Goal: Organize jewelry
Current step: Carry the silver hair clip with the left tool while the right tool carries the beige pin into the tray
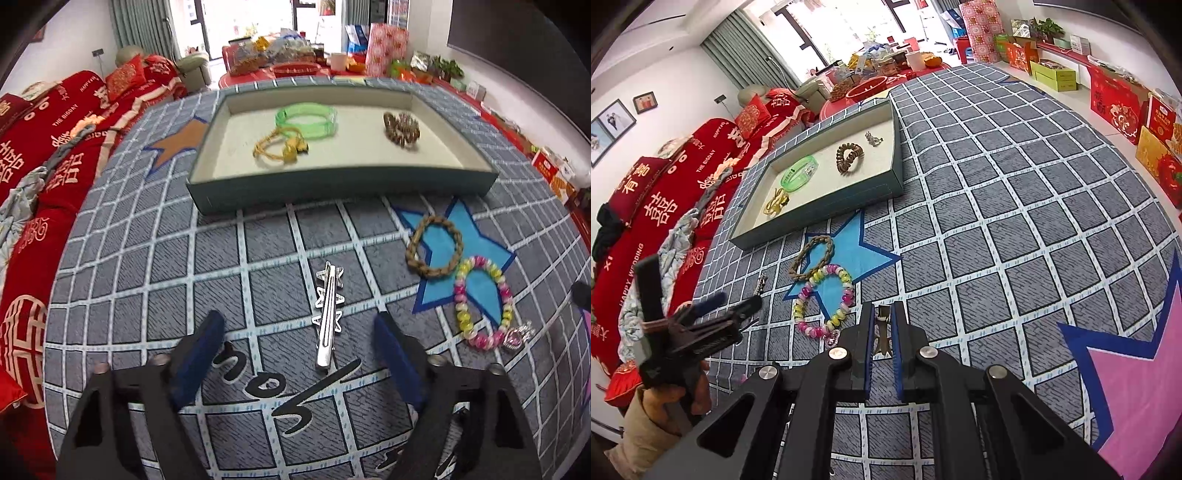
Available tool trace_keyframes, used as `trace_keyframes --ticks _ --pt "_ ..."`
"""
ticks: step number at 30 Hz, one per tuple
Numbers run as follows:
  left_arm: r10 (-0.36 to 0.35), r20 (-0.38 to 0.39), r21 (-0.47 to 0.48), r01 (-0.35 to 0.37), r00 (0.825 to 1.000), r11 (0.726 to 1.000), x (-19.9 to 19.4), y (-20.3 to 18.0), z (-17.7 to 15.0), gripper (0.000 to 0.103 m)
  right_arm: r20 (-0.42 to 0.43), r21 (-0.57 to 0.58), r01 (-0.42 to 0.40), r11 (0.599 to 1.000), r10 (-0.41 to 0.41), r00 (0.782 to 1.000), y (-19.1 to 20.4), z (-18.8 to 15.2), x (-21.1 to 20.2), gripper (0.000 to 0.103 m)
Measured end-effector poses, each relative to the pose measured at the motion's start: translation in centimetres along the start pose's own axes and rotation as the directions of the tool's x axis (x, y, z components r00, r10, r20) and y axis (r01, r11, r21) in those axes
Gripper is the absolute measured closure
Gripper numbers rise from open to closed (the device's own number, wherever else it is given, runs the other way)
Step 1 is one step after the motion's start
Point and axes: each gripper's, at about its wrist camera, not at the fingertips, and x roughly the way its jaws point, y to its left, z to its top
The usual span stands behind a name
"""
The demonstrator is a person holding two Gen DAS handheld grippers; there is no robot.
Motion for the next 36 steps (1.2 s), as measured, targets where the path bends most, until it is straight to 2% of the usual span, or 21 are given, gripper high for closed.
trace_keyframes --ticks 3,5,6,10,14,22,29,36 --pt "-0.034 0.009 -0.012 0.034 0.999 0.999 -0.1 0.2 -0.1 0.031 0.008 -0.004 -0.002 1.000 0.002 1.000 0.2 0.3 -0.3 0.093" --pt "-0.052 0.022 0.008 0.052 0.998 0.999 -0.3 0.1 0.0 0.068 0.010 -0.010 -0.005 1.000 0.005 1.000 0.4 0.6 -0.4 0.093" --pt "-0.053 0.022 0.013 0.053 0.998 0.999 -0.4 0.0 0.0 0.074 0.011 -0.013 -0.008 1.000 0.008 1.000 0.6 0.8 -0.4 0.093" --pt "-0.088 0.027 -0.004 0.088 0.996 0.996 -0.6 0.2 0.0 0.075 0.014 -0.027 -0.025 0.999 0.025 1.000 1.3 1.8 -0.2 0.093" --pt "-0.113 0.064 -0.018 0.115 0.992 0.993 -2.0 0.4 0.8 0.077 0.018 -0.045 -0.038 0.998 0.039 0.999 2.1 3.4 0.0 0.093" --pt "-0.125 0.173 0.000 0.127 0.977 0.992 -4.7 0.9 5.0 0.077 0.028 -0.086 -0.085 0.993 0.088 0.996 4.6 8.6 1.5 0.093" --pt "-0.115 0.197 -0.009 0.119 0.974 0.993 -3.5 1.5 9.4 0.077 0.007 -0.102 -0.104 0.989 0.106 0.994 6.3 13.1 4.3 0.093" --pt "-0.110 0.161 0.029 0.107 0.981 0.994 -0.4 0.0 12.1 0.077 -0.085 -0.089 -0.078 0.993 0.070 0.994 5.7 15.3 9.0 0.094"
